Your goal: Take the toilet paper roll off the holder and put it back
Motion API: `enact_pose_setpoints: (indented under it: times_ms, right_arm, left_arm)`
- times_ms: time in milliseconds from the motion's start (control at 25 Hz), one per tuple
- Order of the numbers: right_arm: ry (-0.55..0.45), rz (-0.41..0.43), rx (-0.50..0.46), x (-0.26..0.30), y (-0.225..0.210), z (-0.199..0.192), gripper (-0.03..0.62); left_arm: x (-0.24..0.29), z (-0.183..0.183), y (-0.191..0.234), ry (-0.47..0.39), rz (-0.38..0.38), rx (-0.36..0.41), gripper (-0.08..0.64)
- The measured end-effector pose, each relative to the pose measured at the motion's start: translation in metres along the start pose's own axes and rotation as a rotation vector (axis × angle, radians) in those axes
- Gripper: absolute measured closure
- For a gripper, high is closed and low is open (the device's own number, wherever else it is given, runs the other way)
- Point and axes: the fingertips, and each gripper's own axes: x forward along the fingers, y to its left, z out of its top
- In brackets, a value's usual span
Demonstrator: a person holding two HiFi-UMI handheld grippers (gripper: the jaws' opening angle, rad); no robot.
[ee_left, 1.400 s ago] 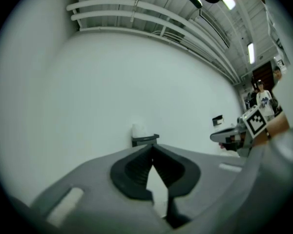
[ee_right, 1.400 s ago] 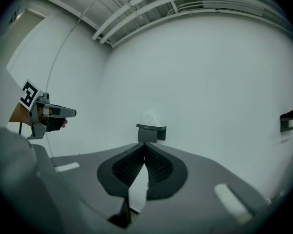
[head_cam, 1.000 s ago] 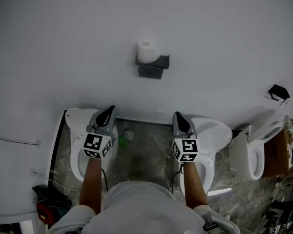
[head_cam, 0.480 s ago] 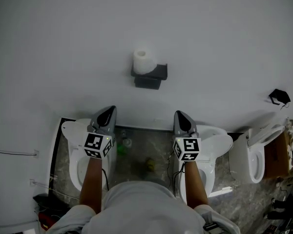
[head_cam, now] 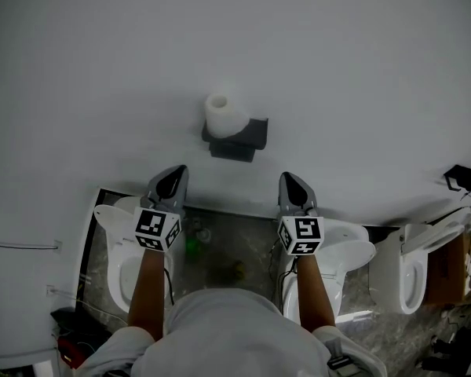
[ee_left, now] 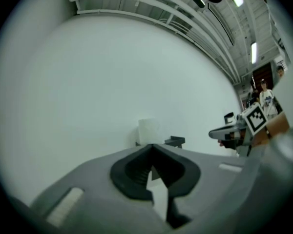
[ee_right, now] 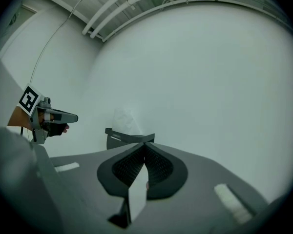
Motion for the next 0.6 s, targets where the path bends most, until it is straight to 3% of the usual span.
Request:
enact_pose_setpoints:
  times_ms: [600]
  right_arm:
    - [-0.003,0.069,0.018,0.061,-0.050,0.002,0.594]
  left_arm:
    - [0.076,0.010,0.004,0.015,0.037,0.001,0.541]
